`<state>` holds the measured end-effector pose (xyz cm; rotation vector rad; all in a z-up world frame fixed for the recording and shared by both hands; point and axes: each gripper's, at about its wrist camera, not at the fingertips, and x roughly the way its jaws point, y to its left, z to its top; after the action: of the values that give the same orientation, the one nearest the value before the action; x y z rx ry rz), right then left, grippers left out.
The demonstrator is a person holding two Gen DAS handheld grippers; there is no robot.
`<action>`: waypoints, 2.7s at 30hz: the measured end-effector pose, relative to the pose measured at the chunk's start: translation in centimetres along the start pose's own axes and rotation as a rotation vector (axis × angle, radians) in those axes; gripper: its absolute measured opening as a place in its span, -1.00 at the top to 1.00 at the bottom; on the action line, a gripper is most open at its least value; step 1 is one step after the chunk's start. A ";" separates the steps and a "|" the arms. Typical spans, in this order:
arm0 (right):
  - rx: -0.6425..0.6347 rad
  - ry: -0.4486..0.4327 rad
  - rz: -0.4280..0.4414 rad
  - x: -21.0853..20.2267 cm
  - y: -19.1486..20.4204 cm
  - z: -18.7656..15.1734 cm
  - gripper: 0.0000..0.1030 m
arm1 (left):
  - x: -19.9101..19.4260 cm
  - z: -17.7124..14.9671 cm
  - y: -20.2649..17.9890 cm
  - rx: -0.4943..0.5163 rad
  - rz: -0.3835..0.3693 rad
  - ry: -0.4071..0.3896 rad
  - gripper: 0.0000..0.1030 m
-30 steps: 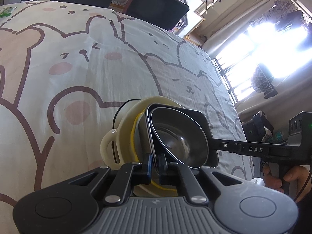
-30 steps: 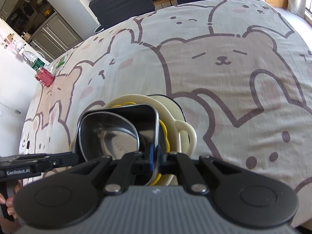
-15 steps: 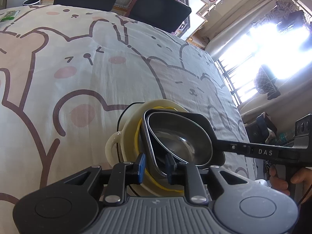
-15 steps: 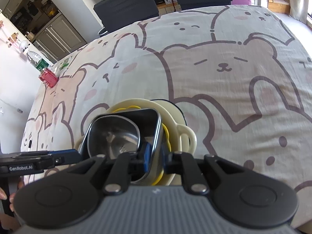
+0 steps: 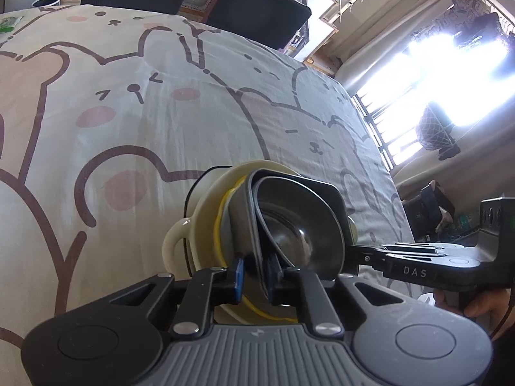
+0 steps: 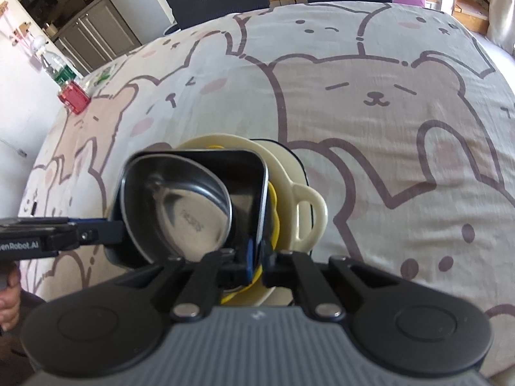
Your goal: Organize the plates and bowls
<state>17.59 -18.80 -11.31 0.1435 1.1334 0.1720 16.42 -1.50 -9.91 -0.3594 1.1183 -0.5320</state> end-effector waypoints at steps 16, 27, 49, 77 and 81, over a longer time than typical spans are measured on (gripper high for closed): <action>-0.001 -0.051 0.000 -2.2 0.0 0.4 0.45 | -2.3 -0.1 -0.5 0.037 0.051 -0.057 0.35; -0.025 -0.241 -0.063 -8.2 1.7 -0.5 -0.60 | -7.1 -0.8 -3.9 0.125 0.128 -0.189 -0.92; -0.093 -0.631 -0.112 -21.6 6.2 -13.9 -0.99 | -18.4 -11.9 -9.6 0.291 0.211 -0.516 -1.00; -0.162 -0.678 -0.210 -16.4 4.5 -20.1 -0.99 | -11.5 -19.7 -8.6 0.365 0.420 -0.600 -1.00; -0.153 -0.673 -0.223 -15.8 4.3 -20.2 -0.99 | -11.0 -19.8 -8.4 0.355 0.424 -0.578 -1.00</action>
<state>-7.58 -17.37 -4.84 -0.0621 0.4565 0.0051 -7.22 -2.27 -5.13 0.0434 0.4999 -0.2158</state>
